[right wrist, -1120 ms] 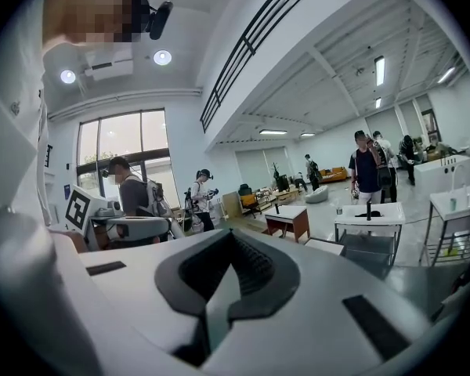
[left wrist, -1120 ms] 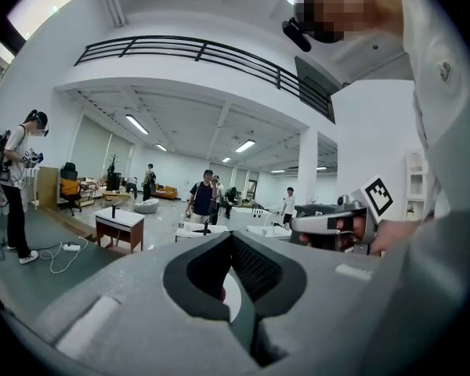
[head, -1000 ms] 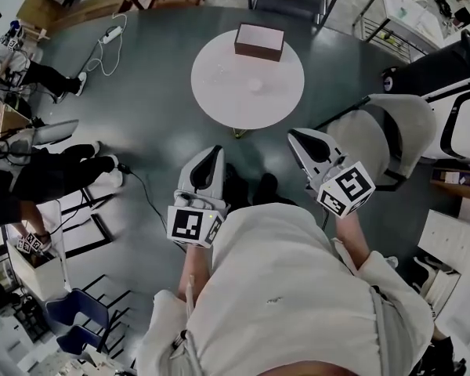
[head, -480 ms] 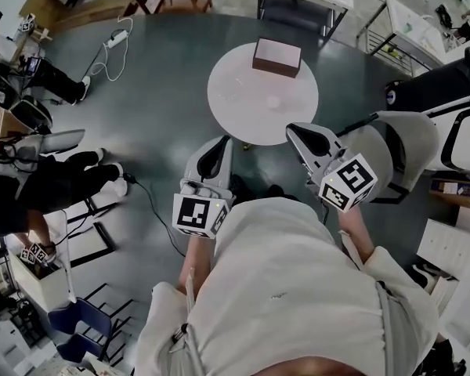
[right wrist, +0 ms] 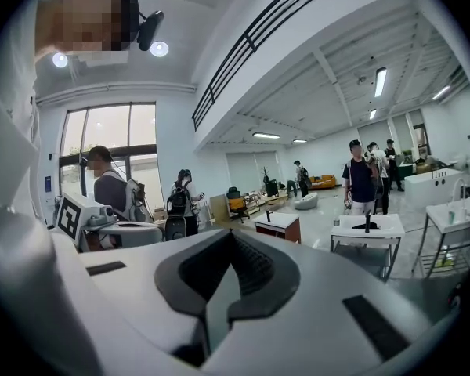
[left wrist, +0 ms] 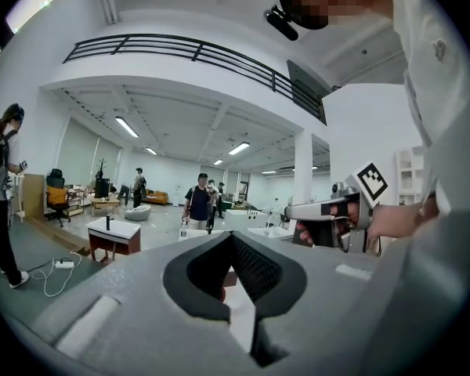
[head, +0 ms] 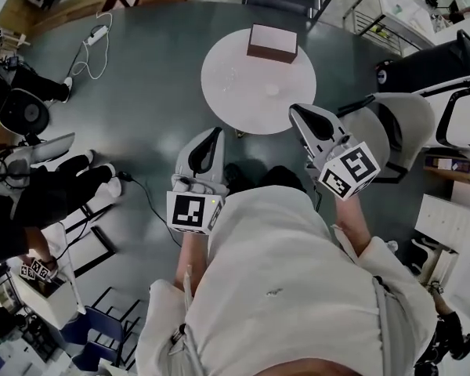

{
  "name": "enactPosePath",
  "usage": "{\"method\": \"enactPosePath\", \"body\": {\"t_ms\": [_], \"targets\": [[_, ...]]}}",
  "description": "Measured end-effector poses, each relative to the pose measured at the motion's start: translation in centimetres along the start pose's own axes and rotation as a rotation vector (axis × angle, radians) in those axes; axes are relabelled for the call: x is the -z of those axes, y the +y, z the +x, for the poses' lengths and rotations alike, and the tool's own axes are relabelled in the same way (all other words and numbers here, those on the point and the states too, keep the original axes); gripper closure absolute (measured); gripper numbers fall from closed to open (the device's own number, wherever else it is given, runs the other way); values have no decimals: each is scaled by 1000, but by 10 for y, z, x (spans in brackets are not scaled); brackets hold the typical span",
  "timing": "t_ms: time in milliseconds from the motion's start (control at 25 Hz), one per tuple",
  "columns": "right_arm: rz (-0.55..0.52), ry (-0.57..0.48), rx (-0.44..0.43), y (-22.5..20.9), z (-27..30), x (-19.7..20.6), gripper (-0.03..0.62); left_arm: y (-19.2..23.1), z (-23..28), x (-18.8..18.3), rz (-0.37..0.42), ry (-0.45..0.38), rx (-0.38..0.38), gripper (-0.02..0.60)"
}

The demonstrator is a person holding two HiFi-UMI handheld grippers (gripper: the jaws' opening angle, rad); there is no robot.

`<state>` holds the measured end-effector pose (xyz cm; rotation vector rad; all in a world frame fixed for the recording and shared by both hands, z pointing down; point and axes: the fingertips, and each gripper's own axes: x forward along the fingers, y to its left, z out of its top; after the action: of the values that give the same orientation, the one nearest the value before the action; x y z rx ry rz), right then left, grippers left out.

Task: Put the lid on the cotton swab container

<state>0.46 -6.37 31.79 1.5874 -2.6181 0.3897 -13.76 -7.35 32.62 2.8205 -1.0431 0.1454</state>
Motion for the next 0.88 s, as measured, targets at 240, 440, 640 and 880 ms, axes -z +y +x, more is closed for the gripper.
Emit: {"method": "enactPosePath", "body": {"t_ms": [240, 440, 640, 880], "targets": [[21, 27, 76, -5, -1, 17, 588, 11, 3, 15, -15, 27, 36, 574], [27, 70, 119, -27, 1, 23, 588, 13, 17, 15, -33, 34, 25, 573], [-25, 99, 69, -51, 16, 22, 588, 12, 35, 16, -47, 32, -20, 574], [-55, 154, -42, -84, 40, 24, 588, 3, 62, 20, -78, 36, -114, 574]]}}
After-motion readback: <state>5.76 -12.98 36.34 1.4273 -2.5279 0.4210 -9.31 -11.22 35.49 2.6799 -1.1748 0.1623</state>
